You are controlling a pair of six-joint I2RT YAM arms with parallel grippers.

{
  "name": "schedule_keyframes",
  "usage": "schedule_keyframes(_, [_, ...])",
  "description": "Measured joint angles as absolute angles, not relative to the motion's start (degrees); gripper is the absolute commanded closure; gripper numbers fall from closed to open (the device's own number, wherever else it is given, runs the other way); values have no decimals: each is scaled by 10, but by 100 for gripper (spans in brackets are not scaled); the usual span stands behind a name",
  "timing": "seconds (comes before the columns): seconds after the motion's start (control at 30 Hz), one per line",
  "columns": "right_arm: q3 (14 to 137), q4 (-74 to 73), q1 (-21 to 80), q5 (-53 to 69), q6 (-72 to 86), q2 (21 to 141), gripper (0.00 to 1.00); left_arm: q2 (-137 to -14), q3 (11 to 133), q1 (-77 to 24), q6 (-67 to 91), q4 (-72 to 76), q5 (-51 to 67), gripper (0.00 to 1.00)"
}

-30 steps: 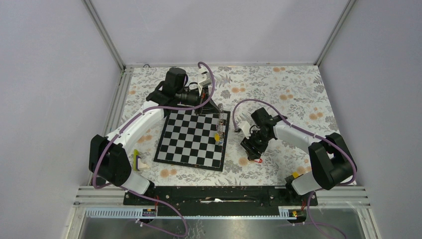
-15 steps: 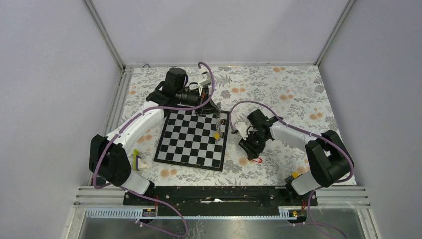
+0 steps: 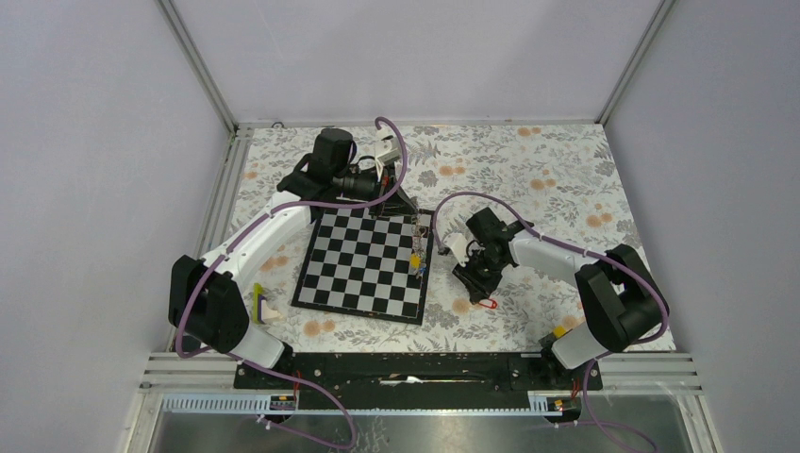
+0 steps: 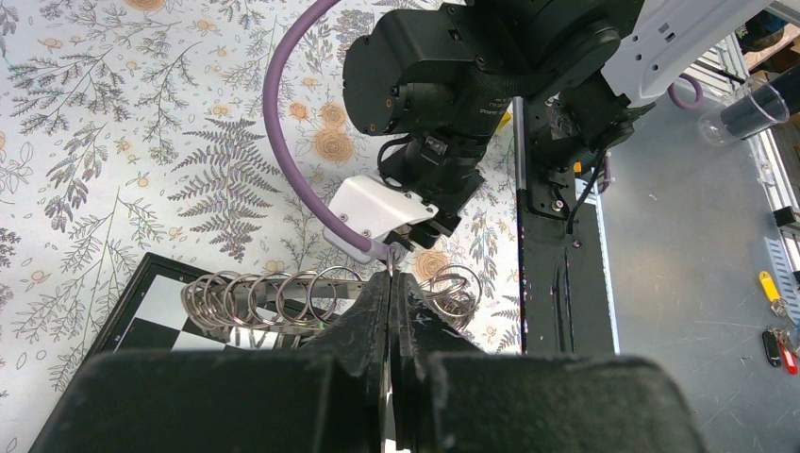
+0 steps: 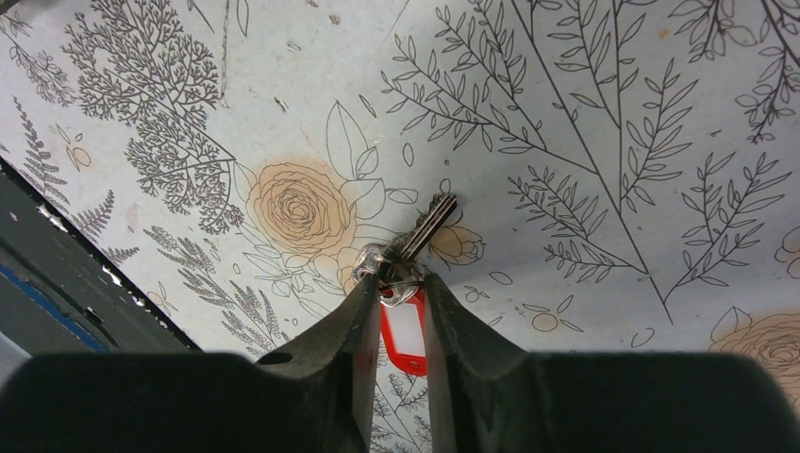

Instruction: Put the keys on the keyring

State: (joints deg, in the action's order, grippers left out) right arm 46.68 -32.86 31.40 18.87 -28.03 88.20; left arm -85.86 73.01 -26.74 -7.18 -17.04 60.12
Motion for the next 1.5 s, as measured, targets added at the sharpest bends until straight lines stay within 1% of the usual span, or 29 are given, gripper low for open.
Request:
schedule_keyframes(0.23, [473,-329,314,171,-281,882,85,-859,730,-266,-71,-170,601,100])
schedule_keyframes(0.57, [493,-339,315,139,-312,881,92,-859,730,-266,-71,-170,601,100])
schedule_keyframes(0.7, [497,-340,315,129,-320,881,94,-859,730,-266,-71,-170,601,100])
schedule_keyframes(0.93, [497,-340,315,125,-328,881,90,-859,729,-266,-71,-169,601,100])
schedule_keyframes(1.27, [497,-339,315,125,-328,881,92,-859,726,-266,-71,-168,602,100])
schedule_keyframes(1.5, [497,-338,315,125,-327,881,84,-859,726,-265,-71,-169,602,100])
